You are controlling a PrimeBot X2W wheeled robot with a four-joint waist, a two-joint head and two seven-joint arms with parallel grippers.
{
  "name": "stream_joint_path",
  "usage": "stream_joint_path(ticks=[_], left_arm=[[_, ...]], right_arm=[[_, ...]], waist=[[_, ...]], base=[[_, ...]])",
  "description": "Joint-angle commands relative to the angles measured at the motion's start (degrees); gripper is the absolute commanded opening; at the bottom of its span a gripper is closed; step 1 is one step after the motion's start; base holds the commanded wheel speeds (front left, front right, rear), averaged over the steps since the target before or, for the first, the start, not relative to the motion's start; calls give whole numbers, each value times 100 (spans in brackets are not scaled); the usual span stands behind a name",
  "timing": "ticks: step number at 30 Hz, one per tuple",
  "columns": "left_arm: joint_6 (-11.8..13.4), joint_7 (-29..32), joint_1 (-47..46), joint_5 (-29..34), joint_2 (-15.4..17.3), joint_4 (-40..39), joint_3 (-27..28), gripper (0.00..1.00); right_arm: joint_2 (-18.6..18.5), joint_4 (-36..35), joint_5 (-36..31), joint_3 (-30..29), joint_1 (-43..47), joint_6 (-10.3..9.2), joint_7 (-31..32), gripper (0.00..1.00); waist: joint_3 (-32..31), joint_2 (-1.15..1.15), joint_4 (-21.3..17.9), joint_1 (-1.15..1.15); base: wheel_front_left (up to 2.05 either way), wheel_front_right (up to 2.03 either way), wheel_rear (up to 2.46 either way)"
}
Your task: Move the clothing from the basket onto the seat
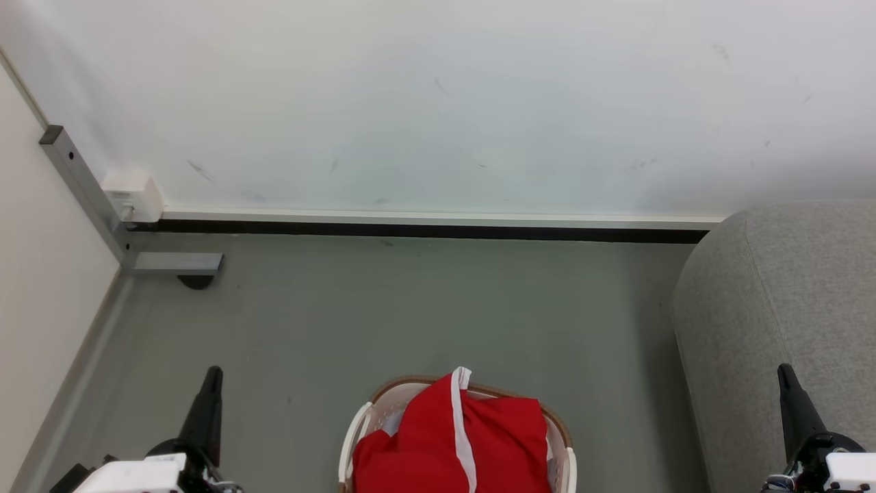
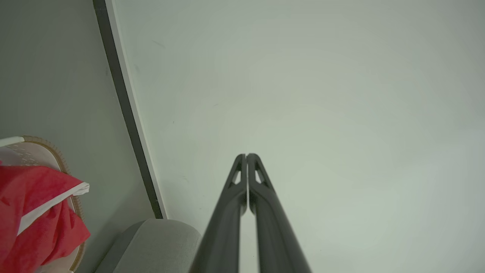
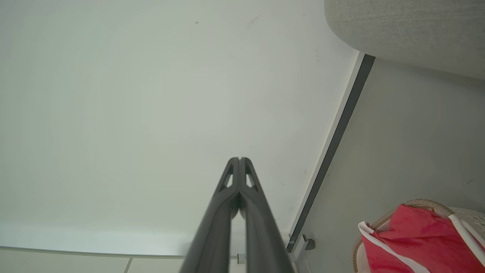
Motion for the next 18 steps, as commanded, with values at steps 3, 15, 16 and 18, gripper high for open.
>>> stream_joint_path(ticks=[3,15,16,18], left_arm=[[-15,16,-49,-81,13,-5,4,0],[1,-57,134,11,-40,125,-17,100],[1,-87,132,15,-39,108,-25,100],[1,-147,130,30,-37,65,-44,100]], right_arm=[[-7,13,-8,-17,-76,-11,8,0],[47,113,1,60,123,1,-57,100],[45,92,5,84,124,1,-88,100],[43,49,13,132,124,1,-149,100]], waist=[[0,0,0,0],[0,0,1,0],[-1,0,1,0],[-1,0,1,0]], base=[[0,0,0],[0,0,0],[0,0,0],[0,0,0]])
